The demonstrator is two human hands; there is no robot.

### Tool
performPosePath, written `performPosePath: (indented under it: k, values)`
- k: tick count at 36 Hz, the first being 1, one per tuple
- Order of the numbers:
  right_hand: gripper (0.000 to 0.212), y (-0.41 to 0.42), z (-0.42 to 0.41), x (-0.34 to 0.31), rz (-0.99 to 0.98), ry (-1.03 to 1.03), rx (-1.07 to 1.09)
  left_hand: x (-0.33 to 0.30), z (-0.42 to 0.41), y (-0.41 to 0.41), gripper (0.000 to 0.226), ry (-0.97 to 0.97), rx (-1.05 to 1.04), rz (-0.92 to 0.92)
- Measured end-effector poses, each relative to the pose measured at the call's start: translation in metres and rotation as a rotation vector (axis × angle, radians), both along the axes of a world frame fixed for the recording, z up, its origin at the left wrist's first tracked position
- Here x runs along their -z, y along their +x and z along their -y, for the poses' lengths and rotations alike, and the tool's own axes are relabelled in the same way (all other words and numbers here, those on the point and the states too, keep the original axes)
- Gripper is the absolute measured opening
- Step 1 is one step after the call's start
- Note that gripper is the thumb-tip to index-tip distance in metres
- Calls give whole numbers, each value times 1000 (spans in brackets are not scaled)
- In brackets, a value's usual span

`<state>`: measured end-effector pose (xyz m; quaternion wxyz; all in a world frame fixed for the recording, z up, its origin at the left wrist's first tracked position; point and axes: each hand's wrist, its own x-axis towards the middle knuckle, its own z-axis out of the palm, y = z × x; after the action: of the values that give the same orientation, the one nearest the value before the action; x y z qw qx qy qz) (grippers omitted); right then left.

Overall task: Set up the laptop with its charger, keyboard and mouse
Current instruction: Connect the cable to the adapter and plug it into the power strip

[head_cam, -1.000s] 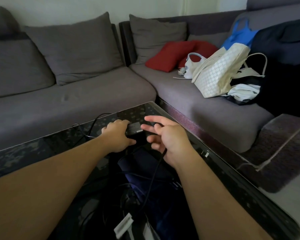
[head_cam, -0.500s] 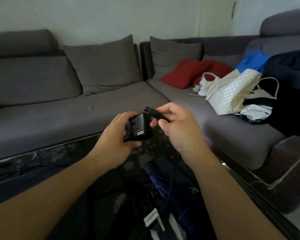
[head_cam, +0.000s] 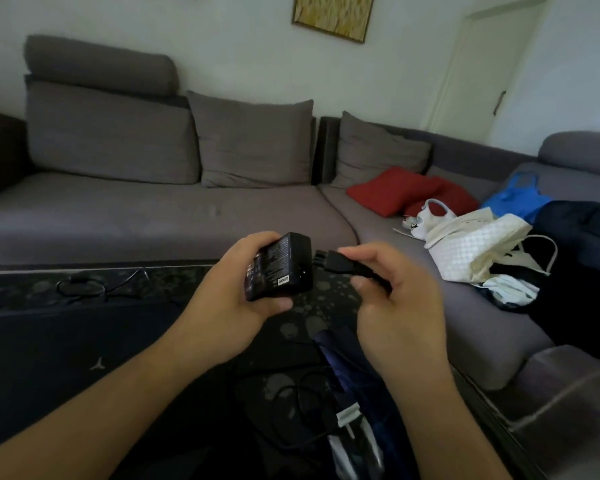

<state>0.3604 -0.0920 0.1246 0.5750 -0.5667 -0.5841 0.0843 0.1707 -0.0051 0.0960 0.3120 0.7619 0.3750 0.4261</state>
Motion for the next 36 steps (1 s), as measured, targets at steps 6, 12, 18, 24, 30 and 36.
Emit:
performPosePath:
  k: [6, 12, 18, 24, 30, 36]
  values:
    - [46, -12, 3, -1, -1, 12, 0, -7, 5, -8, 81, 50, 41, -19]
    - [42, -12, 2, -5, 86, 7, 12, -2, 0, -14, 82, 41, 8, -10]
    - [26, -9, 3, -5, 291, -199, 23, 0, -3, -14, 82, 98, -81, -40]
    - [29, -3, 2, -9, 261, -364, 38, -1, -2, -8, 76, 187, -87, -134]
    - [32, 5, 0, -12, 363, -450, 123, 6, -3, -4, 79, 333, -98, -256]
    - [34, 13, -1, -8, 294, -452, 104, 12, -3, 2, 78, 324, -99, -256]
